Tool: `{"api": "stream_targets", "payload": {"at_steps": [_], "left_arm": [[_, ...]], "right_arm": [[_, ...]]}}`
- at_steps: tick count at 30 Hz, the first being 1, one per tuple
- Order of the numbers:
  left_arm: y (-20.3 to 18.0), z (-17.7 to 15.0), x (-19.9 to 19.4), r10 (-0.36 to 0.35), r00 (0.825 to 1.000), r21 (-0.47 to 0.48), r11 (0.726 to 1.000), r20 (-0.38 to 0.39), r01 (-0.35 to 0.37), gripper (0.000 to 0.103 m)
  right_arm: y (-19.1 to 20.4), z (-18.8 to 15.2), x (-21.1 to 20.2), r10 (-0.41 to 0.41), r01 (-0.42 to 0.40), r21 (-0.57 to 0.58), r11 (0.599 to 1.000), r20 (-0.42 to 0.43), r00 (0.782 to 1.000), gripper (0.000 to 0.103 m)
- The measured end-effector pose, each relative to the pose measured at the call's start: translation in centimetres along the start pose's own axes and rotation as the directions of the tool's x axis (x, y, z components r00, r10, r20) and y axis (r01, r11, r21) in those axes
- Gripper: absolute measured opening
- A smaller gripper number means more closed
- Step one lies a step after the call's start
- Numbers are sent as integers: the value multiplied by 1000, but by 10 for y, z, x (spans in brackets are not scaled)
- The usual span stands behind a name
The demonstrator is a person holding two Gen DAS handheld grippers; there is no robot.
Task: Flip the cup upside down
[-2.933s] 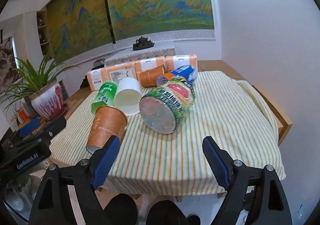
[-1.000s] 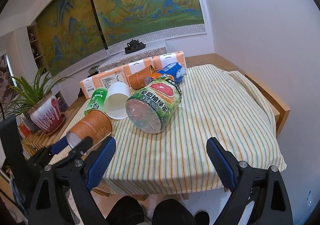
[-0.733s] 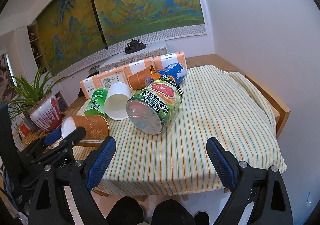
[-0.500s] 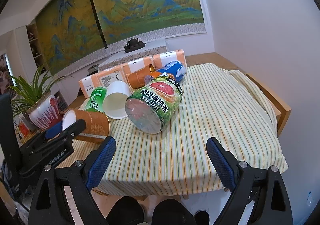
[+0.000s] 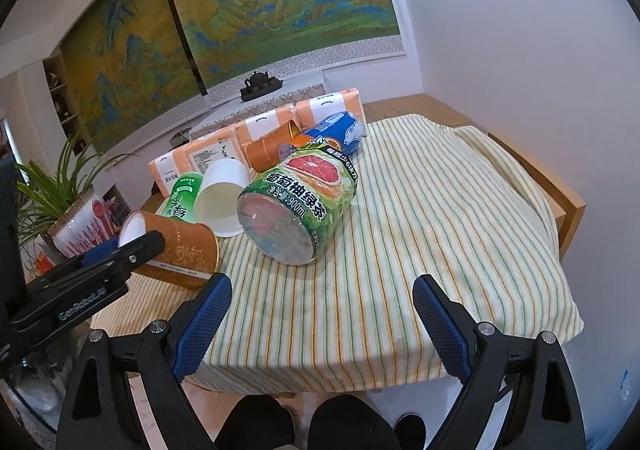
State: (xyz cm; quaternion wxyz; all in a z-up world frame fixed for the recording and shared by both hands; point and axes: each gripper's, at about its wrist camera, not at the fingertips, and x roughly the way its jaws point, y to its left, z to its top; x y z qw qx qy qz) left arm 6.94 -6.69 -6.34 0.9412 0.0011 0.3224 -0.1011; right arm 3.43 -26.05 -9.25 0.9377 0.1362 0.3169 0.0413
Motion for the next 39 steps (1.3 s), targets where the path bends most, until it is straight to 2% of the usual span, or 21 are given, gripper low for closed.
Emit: {"api": "stream_targets", "payload": {"at_steps": [7, 9, 11, 21, 23, 29, 32, 39], "left_arm": [[-2, 7, 11, -13, 1000, 5, 1000, 14, 13, 60], [-3, 8, 13, -9, 1000, 9, 1000, 19, 9, 65], [-2, 9, 13, -17, 1000, 3, 1000, 26, 17, 74], [9, 4, -12, 13, 996, -22, 1000, 87, -11, 77], [14, 2, -23, 34, 993, -31, 999, 116, -31, 82], [23, -2, -53, 85, 978, -43, 996, 190, -78, 87], [26, -4, -68, 112, 965, -52, 993, 235, -103, 93], [33, -10, -94, 158, 940, -78, 987, 303, -141, 97]], "right_arm": [[1, -1, -2, -1, 1, -2, 1000, 1, 1000, 90], [0, -1, -2, -1, 1, 2, 1000, 1, 1000, 90], [0, -1, -3, -2, 2, 0, 1000, 2, 1000, 90], [6, 0, -5, -10, 11, -36, 999, 34, 999, 90], [10, 1, -7, -9, 11, -47, 999, 44, 999, 90], [26, 8, -15, -6, 15, -94, 995, 97, 995, 90], [35, 9, -20, -4, 20, -121, 992, 133, 991, 90], [55, 9, -28, 4, 30, -178, 984, 190, 982, 93]]}}
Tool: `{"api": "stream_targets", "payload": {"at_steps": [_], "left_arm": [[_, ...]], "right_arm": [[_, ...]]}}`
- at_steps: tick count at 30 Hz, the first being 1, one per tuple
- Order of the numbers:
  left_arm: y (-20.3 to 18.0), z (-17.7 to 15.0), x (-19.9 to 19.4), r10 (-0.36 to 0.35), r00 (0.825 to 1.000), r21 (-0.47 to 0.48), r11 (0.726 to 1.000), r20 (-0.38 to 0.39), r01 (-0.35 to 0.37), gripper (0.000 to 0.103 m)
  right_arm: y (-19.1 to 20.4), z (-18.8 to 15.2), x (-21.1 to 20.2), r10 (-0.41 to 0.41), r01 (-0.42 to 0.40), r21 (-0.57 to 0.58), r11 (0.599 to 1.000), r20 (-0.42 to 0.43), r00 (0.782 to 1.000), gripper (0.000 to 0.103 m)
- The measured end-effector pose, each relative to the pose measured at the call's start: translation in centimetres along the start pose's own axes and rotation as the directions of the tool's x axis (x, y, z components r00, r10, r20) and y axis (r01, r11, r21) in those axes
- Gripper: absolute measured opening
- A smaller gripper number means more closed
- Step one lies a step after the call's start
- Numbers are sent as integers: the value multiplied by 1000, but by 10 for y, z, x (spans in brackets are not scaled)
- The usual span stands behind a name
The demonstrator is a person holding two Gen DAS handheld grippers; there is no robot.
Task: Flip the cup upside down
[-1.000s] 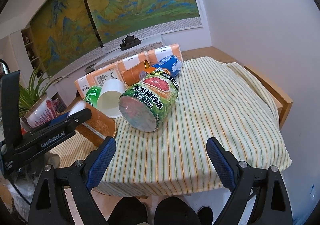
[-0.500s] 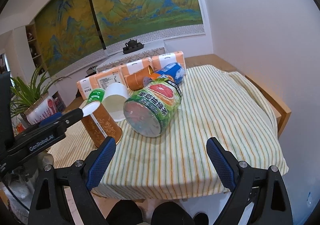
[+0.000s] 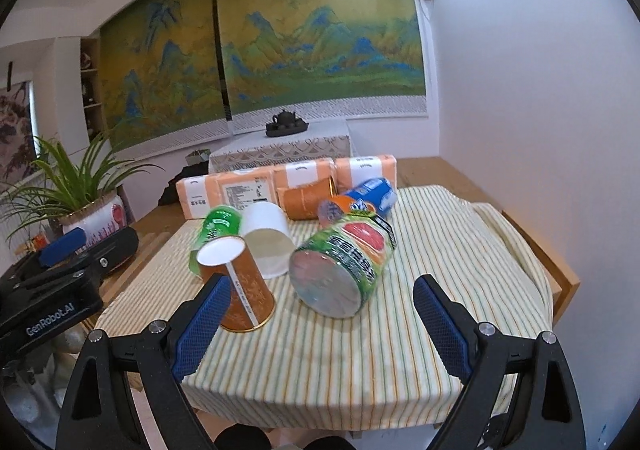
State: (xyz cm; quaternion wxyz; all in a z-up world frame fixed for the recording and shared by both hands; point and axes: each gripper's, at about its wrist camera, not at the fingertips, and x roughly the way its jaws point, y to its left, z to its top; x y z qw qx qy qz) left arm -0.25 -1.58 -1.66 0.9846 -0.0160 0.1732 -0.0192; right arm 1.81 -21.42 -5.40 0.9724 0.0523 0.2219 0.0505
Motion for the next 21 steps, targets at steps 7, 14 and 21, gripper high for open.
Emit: {"api": "stream_targets", "payload": {"at_steps": [7, 14, 21], "left_arm": [[10, 0, -20, 34, 999, -8, 999, 43, -33, 103], [17, -1, -31, 42, 998, -30, 999, 45, -41, 103], [17, -1, -32, 43, 998, -35, 999, 41, -41, 103]], "right_arm": [[14, 1, -10, -21, 25, -54, 998, 61, 998, 98], [17, 2, -17, -14, 17, -42, 999, 76, 997, 101], [17, 2, -19, -14, 17, -36, 999, 77, 997, 101]]}}
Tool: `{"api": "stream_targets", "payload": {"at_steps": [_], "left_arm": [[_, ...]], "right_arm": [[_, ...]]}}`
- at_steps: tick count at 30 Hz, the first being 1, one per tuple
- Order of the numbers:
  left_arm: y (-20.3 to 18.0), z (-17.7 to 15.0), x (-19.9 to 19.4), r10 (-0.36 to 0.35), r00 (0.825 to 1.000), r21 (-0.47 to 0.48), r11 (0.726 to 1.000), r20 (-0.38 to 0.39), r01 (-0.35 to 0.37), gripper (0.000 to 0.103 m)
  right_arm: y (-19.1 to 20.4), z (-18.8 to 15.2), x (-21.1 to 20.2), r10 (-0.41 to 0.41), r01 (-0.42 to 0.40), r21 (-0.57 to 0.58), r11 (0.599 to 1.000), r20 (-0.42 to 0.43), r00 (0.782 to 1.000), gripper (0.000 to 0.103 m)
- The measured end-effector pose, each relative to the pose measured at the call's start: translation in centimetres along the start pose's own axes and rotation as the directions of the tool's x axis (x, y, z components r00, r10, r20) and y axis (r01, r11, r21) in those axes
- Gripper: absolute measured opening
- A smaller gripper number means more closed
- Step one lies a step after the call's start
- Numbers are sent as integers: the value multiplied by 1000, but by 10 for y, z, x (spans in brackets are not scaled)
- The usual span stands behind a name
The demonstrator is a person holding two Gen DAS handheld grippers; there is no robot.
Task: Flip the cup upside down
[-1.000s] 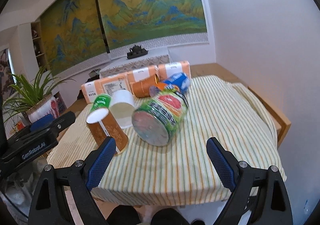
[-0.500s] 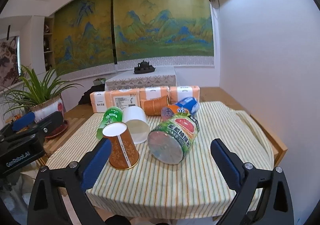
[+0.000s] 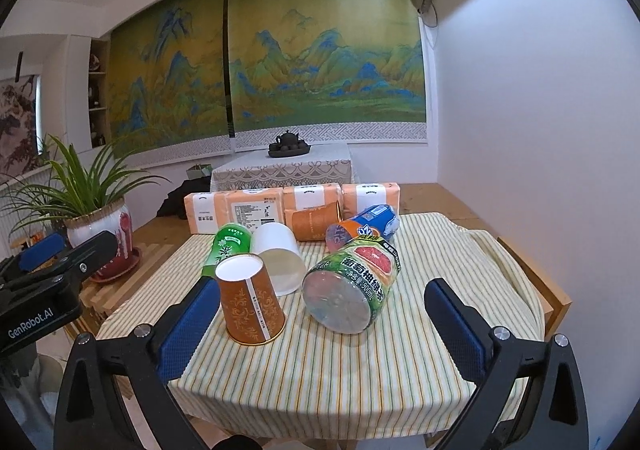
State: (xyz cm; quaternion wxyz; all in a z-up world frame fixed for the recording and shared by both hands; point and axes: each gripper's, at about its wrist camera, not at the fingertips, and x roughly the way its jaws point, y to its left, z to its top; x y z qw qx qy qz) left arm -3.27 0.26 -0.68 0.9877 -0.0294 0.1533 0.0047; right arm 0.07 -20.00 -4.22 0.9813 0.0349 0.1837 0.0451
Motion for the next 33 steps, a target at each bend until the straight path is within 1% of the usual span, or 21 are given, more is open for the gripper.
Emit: {"api": "stream_targets", "payload": {"at_steps": [12, 33], "left_arm": [[-6, -1, -1, -5, 1000, 5, 1000, -3, 5, 103], [-5, 2, 2, -10, 1000, 6, 1000, -2, 10, 103]], "right_arm": [[-1, -1, -2, -3, 3, 8, 1000, 0, 1000, 101], [-4, 0, -3, -7, 7, 18, 1000, -6, 1000, 101]]}}
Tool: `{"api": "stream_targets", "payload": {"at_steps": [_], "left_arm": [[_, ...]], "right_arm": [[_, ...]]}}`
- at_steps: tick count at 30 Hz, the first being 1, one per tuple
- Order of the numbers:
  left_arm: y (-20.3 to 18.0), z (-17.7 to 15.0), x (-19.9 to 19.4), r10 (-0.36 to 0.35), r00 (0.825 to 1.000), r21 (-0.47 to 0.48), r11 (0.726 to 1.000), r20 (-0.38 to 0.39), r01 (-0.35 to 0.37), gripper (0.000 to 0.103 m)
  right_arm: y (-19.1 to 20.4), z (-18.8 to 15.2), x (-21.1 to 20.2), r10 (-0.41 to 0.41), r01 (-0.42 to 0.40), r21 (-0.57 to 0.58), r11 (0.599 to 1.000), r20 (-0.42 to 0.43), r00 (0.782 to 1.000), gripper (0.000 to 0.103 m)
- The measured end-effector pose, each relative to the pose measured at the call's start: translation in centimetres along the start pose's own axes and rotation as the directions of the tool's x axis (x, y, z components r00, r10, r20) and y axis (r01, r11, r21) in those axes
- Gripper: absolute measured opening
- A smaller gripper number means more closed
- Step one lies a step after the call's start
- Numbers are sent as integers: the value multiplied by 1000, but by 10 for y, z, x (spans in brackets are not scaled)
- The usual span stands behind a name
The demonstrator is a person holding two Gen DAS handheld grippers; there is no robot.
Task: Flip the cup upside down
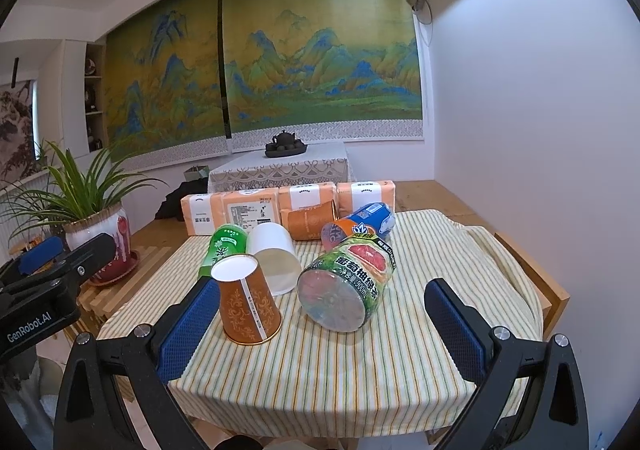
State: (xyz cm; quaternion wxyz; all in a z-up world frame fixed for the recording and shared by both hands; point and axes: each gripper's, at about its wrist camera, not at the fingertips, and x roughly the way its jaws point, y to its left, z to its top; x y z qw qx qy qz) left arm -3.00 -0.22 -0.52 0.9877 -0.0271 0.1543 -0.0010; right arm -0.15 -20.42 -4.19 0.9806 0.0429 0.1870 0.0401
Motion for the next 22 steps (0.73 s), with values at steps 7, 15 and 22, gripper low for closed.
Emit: {"api": "stream_targets", "payload": {"at_steps": [7, 15, 22], "left_arm": [[-1, 0, 2, 1, 1000, 0, 1000, -2, -1, 103], [0, -1, 4, 2, 1000, -1, 1000, -3, -2, 103], [3, -4, 11, 3, 1000, -2, 1000, -17, -3, 103]], "right_arm": [[-1, 0, 1, 0, 0, -1, 1000, -3, 1000, 101], [-3, -2, 5, 0, 1, 4, 1000, -14, 1000, 101], [-3, -4, 9, -1, 1, 9, 1000, -25, 1000, 101]]}}
